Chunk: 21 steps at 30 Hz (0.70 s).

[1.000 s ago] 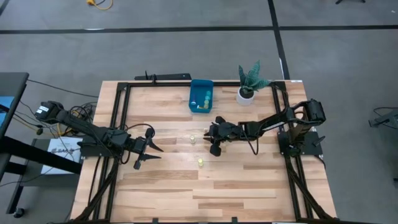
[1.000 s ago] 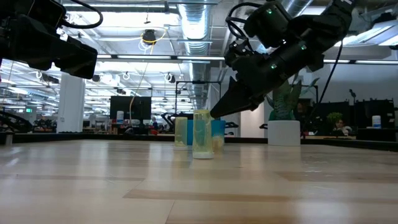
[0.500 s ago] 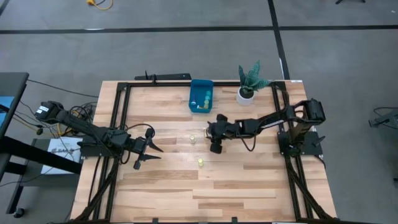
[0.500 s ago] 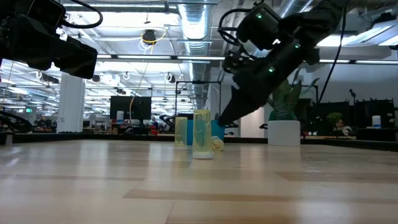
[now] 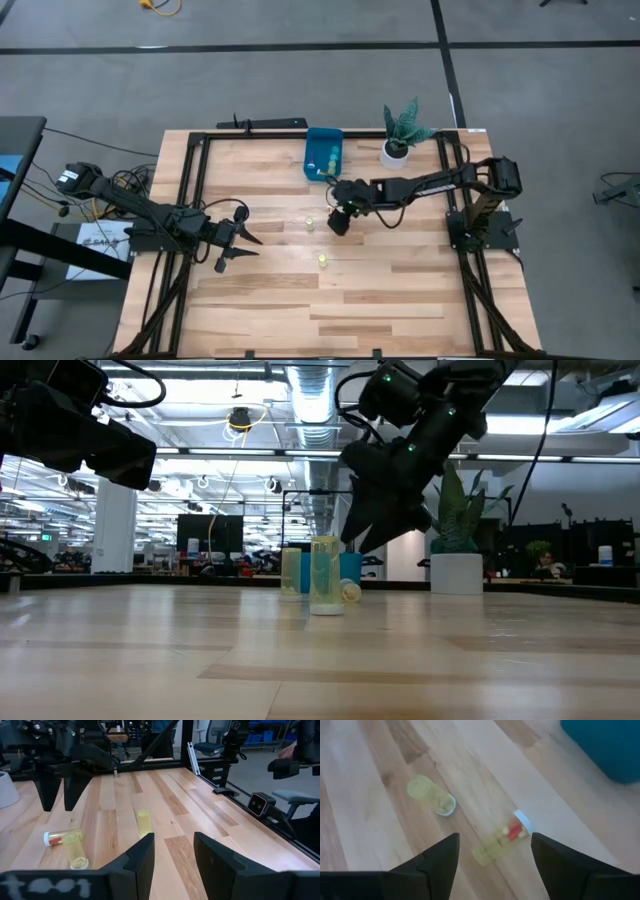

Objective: Pick and place pill bottles into a basket
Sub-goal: Put the left yellow pill bottle into the blue container

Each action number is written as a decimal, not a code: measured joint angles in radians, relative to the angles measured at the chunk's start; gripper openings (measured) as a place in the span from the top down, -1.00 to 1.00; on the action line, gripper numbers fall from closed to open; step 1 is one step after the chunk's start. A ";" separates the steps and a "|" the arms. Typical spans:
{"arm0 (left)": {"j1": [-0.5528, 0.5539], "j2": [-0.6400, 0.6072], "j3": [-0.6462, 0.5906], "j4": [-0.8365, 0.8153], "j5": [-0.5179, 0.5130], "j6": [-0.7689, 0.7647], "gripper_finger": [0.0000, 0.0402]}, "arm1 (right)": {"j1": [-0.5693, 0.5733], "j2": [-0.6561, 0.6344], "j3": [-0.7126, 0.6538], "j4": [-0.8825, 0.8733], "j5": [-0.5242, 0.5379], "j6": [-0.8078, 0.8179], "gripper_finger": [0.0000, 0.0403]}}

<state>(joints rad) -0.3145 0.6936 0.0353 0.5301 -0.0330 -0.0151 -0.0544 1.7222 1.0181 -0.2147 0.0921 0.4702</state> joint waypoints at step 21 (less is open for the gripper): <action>0.000 0.000 -0.001 0.004 0.002 -0.059 0.36 | -0.003 0.200 0.080 -0.019 -0.017 0.177 -0.19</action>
<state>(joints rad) -0.3145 0.6937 0.0345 0.5343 -0.0311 -0.0744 -0.0572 1.9226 1.0977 -0.2340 0.0752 0.6474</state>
